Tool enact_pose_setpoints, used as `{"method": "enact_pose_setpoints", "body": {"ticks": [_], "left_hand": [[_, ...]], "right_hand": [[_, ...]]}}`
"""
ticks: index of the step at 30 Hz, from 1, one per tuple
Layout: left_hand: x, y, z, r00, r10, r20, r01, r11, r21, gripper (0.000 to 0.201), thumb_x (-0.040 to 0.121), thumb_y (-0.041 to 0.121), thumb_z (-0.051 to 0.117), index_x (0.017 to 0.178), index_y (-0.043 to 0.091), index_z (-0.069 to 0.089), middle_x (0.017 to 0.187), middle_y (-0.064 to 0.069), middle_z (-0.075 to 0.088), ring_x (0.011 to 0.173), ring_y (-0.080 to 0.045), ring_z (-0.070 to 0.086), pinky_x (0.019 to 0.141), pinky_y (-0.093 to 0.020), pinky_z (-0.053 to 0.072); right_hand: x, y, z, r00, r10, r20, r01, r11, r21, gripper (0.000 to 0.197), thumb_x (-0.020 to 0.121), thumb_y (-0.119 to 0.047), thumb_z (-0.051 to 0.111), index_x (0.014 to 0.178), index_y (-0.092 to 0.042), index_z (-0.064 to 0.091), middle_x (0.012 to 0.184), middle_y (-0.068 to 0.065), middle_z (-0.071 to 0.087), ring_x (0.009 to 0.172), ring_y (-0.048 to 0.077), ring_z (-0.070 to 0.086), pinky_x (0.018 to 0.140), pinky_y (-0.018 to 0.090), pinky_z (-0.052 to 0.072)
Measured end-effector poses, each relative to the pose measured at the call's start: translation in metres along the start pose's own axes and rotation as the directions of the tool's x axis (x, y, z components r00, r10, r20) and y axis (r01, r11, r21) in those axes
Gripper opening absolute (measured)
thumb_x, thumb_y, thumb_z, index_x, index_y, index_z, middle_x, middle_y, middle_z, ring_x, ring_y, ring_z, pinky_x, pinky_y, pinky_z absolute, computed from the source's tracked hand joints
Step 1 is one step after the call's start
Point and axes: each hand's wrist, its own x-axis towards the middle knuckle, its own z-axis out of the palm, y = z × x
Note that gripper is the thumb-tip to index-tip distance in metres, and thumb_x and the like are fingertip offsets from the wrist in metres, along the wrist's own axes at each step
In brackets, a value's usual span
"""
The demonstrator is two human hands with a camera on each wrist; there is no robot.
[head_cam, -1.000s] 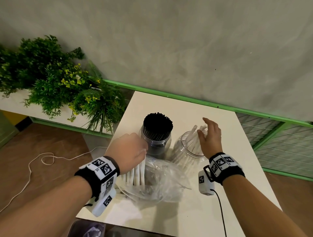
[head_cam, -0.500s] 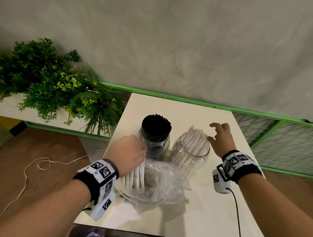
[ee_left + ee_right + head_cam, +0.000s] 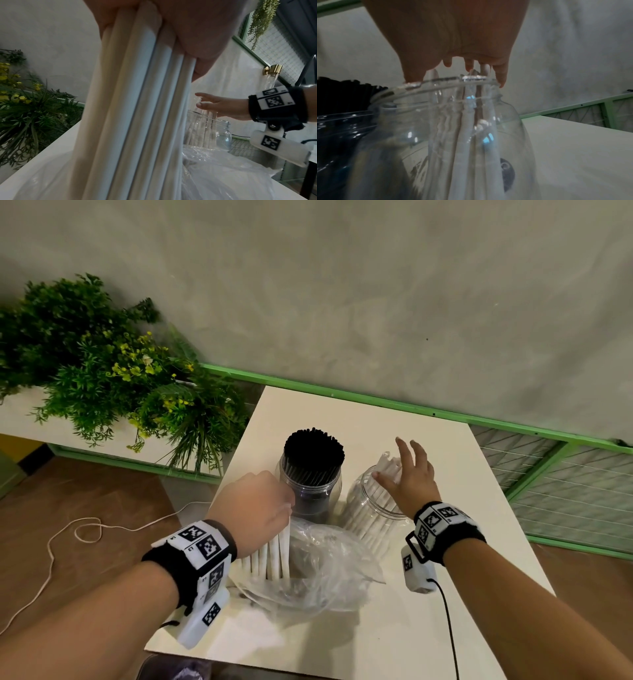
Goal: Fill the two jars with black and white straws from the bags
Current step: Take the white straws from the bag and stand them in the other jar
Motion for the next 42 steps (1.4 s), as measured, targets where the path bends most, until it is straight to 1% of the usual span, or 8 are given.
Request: {"method": "enact_pose_setpoints", "body": {"ticks": [4, 8, 12, 16, 19, 22, 31, 42], "left_hand": [[0.002, 0.002, 0.001, 1.0, -0.004, -0.013, 0.004, 1.0, 0.006, 0.044, 0.078, 0.054, 0.023, 0.098, 0.037, 0.058, 0.098, 0.01, 0.052, 0.088, -0.015, 0.05, 0.076, -0.029, 0.04], [0.002, 0.002, 0.004, 1.0, -0.011, -0.022, 0.011, 1.0, 0.01, 0.04, 0.079, 0.053, 0.025, 0.097, 0.037, 0.057, 0.098, 0.01, 0.052, 0.088, -0.015, 0.051, 0.075, -0.029, 0.041], [0.001, 0.002, 0.003, 1.0, 0.007, -0.018, -0.006, 1.0, 0.029, 0.039, 0.08, 0.052, 0.027, 0.098, 0.037, 0.058, 0.098, 0.009, 0.054, 0.088, -0.016, 0.052, 0.074, -0.029, 0.042], [0.001, 0.002, 0.001, 1.0, 0.009, 0.0, -0.009, 0.999, 0.037, 0.045, 0.079, 0.053, 0.023, 0.101, 0.037, 0.058, 0.1, 0.009, 0.052, 0.089, -0.015, 0.051, 0.073, -0.027, 0.037], [0.001, 0.003, 0.0, 1.0, 0.006, 0.0, -0.006, 0.999, 0.034, 0.044, 0.079, 0.054, 0.023, 0.101, 0.037, 0.058, 0.101, 0.009, 0.052, 0.089, -0.015, 0.051, 0.073, -0.027, 0.036], [0.001, 0.003, 0.002, 1.0, 0.009, -0.005, -0.008, 1.0, 0.028, 0.043, 0.079, 0.053, 0.024, 0.1, 0.036, 0.058, 0.101, 0.007, 0.053, 0.088, -0.017, 0.052, 0.072, -0.028, 0.039], [-0.001, 0.003, -0.001, 1.0, -0.002, 0.002, 0.002, 1.0, 0.027, 0.049, 0.078, 0.054, 0.021, 0.101, 0.035, 0.059, 0.102, 0.007, 0.053, 0.09, -0.017, 0.051, 0.072, -0.027, 0.036], [-0.001, 0.001, 0.0, 1.0, -0.015, 0.004, 0.014, 1.0, 0.016, 0.047, 0.078, 0.054, 0.023, 0.101, 0.036, 0.059, 0.101, 0.009, 0.053, 0.09, -0.017, 0.052, 0.074, -0.028, 0.041]], "right_hand": [[0.021, -0.006, 0.005, 0.998, 0.068, 0.016, -0.069, 0.993, 0.1, 0.08, 0.081, -0.052, 0.067, 0.146, -0.025, 0.028, 0.143, 0.009, 0.038, 0.126, 0.032, 0.04, 0.102, 0.044, 0.039], [0.027, -0.007, 0.022, 0.995, 0.031, -0.09, -0.023, 0.996, 0.089, 0.048, 0.083, -0.04, 0.07, 0.122, -0.017, 0.056, 0.114, 0.009, 0.059, 0.111, 0.032, 0.047, 0.09, 0.041, 0.042], [0.022, -0.004, 0.032, 0.969, -0.076, -0.234, 0.111, 0.984, 0.137, 0.02, 0.082, -0.017, 0.071, 0.098, -0.009, 0.064, 0.093, 0.01, 0.06, 0.096, 0.034, 0.05, 0.075, 0.036, 0.036], [0.026, -0.004, 0.022, 0.923, -0.194, -0.332, 0.247, 0.961, 0.126, 0.014, 0.079, -0.008, 0.071, 0.091, -0.007, 0.065, 0.086, 0.009, 0.059, 0.087, 0.033, 0.051, 0.073, 0.04, 0.04], [0.03, 0.004, 0.012, 0.86, -0.297, -0.414, 0.351, 0.935, 0.058, 0.019, 0.073, -0.003, 0.075, 0.089, -0.006, 0.066, 0.084, 0.01, 0.059, 0.081, 0.033, 0.049, 0.072, 0.041, 0.042], [0.029, 0.015, 0.011, 0.842, -0.361, -0.401, 0.387, 0.922, -0.019, 0.024, 0.069, -0.004, 0.079, 0.09, -0.004, 0.066, 0.086, 0.012, 0.059, 0.079, 0.032, 0.049, 0.076, 0.031, 0.037], [0.022, 0.015, 0.016, 0.958, -0.14, -0.25, 0.177, 0.975, 0.131, 0.028, 0.082, -0.016, 0.071, 0.11, -0.012, 0.066, 0.1, 0.008, 0.064, 0.085, 0.029, 0.059, 0.069, 0.027, 0.038], [0.025, 0.011, 0.01, 0.975, -0.038, -0.221, 0.093, 0.966, 0.242, 0.03, 0.088, -0.02, 0.066, 0.112, -0.004, 0.062, 0.105, 0.013, 0.065, 0.096, 0.029, 0.058, 0.076, 0.023, 0.035]]}}
